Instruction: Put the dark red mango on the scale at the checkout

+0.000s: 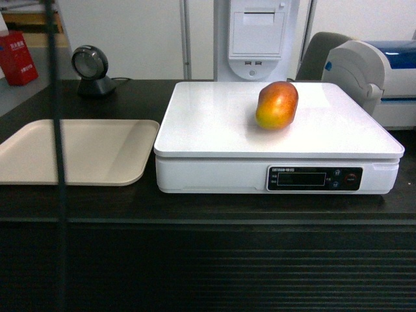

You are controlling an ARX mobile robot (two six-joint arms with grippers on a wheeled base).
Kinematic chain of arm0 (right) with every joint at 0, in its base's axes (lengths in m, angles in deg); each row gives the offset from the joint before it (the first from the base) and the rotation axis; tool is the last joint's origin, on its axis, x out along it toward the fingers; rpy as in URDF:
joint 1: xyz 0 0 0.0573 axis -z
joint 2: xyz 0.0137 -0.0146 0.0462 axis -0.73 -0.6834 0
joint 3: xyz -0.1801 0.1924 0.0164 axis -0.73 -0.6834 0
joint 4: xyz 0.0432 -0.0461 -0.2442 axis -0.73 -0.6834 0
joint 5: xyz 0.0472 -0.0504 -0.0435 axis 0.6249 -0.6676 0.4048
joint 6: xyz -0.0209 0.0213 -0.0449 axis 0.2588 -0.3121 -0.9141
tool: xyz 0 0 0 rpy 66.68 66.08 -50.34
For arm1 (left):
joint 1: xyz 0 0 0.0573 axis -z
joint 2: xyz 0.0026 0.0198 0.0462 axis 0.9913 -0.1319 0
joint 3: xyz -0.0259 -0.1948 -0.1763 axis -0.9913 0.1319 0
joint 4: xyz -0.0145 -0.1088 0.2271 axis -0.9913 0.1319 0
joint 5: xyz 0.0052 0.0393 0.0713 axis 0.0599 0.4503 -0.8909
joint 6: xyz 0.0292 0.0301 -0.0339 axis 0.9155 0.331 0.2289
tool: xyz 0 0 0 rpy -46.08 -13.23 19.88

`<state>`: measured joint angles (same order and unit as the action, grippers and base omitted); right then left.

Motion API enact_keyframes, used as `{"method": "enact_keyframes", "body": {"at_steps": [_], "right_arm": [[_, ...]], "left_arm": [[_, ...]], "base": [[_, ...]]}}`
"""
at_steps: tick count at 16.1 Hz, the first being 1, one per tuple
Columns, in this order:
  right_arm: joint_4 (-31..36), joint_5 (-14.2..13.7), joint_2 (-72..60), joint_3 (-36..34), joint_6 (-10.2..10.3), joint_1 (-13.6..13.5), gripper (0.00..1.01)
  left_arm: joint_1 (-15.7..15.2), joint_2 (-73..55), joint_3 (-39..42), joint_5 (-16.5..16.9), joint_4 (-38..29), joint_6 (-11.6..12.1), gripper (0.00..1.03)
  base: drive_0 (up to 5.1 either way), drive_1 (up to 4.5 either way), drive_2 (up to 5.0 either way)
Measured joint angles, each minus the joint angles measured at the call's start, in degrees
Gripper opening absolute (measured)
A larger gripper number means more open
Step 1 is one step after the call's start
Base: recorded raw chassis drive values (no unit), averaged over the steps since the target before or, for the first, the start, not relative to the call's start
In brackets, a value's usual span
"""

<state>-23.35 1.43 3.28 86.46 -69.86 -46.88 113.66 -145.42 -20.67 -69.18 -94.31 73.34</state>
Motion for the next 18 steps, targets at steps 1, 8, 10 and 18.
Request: {"method": "enact_keyframes", "body": {"at_steps": [1, 8, 10, 18], "right_arm": [[0.02, 0.00, 0.00, 0.00, 0.00, 0.00, 0.98], [0.00, -0.02, 0.00, 0.00, 0.00, 0.00, 0.98], [0.02, 0.00, 0.00, 0.00, 0.00, 0.00, 0.98], [0.00, -0.02, 0.00, 0.00, 0.00, 0.00, 0.98]], "left_arm": [[-1.05, 4.74, 5.38, 0.02, -2.67, 0.85, 0.98], [-19.39, 46.05, 50.53, -3.67, -7.26, -2.23, 0.58], [-22.88, 54.66, 58.90, -0.13, -9.46, -3.10, 0.36], [-29.11, 65.00, 70.97, 8.17, -9.64, -3.28, 0.02]], "base": [[0.0, 0.00, 0.0], [0.0, 0.00, 0.0], [0.0, 0.00, 0.0], [0.0, 0.00, 0.0]]}}
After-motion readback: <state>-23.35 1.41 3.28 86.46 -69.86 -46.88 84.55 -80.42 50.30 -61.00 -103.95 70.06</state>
